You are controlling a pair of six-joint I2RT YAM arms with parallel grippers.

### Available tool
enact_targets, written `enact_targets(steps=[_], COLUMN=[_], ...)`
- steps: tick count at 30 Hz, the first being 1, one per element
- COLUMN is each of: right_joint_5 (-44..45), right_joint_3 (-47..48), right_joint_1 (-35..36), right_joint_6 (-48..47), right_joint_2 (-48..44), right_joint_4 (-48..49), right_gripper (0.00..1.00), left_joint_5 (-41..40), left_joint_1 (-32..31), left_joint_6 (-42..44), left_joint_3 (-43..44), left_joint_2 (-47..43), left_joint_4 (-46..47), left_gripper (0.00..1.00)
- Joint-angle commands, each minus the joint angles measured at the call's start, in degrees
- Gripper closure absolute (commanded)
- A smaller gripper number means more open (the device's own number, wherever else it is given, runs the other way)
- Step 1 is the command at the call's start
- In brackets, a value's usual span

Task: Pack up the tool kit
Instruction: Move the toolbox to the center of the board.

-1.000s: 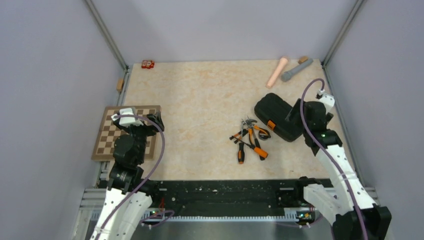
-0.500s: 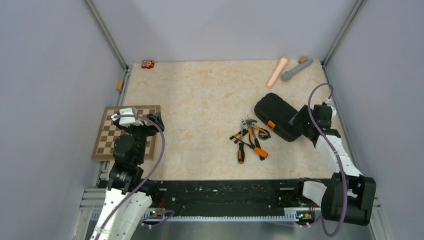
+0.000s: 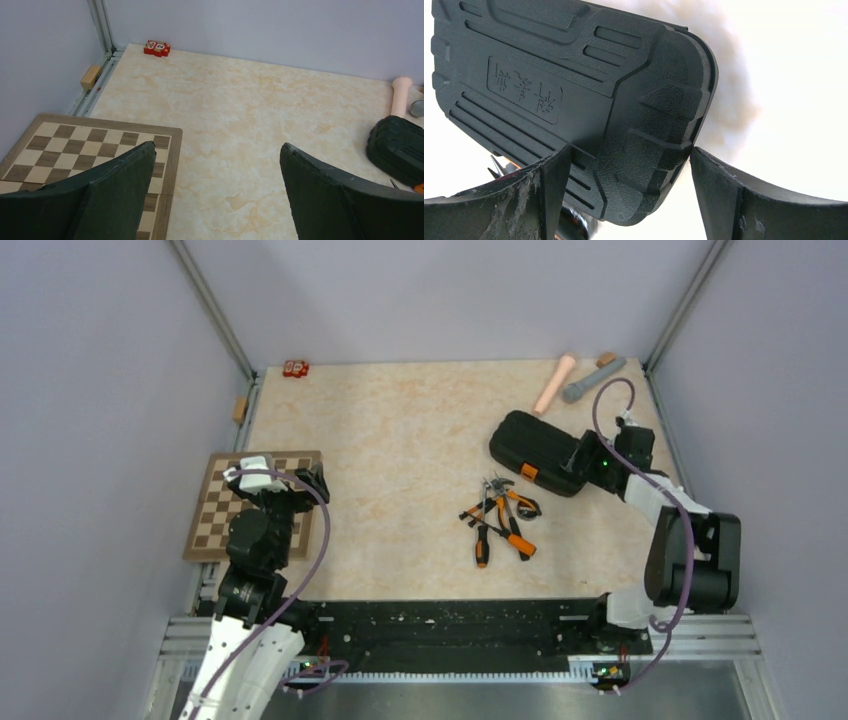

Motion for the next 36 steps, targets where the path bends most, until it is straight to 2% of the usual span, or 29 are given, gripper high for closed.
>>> enact_targets(steps=[1, 6, 13, 18, 22, 26, 31, 33, 36], right_joint_5=[-5.7, -11.0, -18.4, -18.3, -17.1, -15.5, -5.1, -5.2, -8.8], right_joint_3=[7.9, 19.2, 33.0, 40.1, 43.4, 42.9, 37.7, 33.6, 23.8], right_joint_1=[5.9, 13.7, 23.9, 32.2, 38.1, 39.6, 39.5, 39.6, 39.6], right_joint_6=[-10.7, -19.8, -33.4, -42.6, -46.4, -40.9, -28.2, -20.5, -7.5], right_joint_2=[9.1, 19.3, 29.1, 32.4, 32.1, 26.7, 17.0, 12.8, 7.1], right_joint_4=[3.5, 0.3, -9.0, -16.3, -19.5, -16.3, -13.0, -11.6, -4.6], right_gripper=[0.15, 0.15, 0.15, 0.15, 0.16, 0.16, 0.14, 0.15, 0.16], left_joint_5=[0.0, -0.1, 0.9, 4.1, 8.4, 13.7, 22.3, 24.9, 27.1], left_joint_1=[-0.3, -0.4, -0.4, -0.5, -0.5, -0.5, -0.5, -0.5, -0.5], left_joint_6=[0.6, 1.0, 1.5, 1.7, 1.3, -1.6, -6.2, -6.2, -5.3], left_joint_3=[2.1, 2.1, 2.1, 2.1, 2.6, 5.3, 13.8, 18.1, 22.8], left_joint_2=[0.5, 1.3, 2.5, 3.9, 5.8, 11.6, 26.2, 32.4, 40.1], left_joint_4=[1.6, 1.5, 1.7, 1.9, 2.0, -0.4, -7.6, -10.6, -12.3], left_gripper=[0.01, 0.01, 0.01, 0.01, 0.01, 0.01, 0.01, 0.01, 0.01])
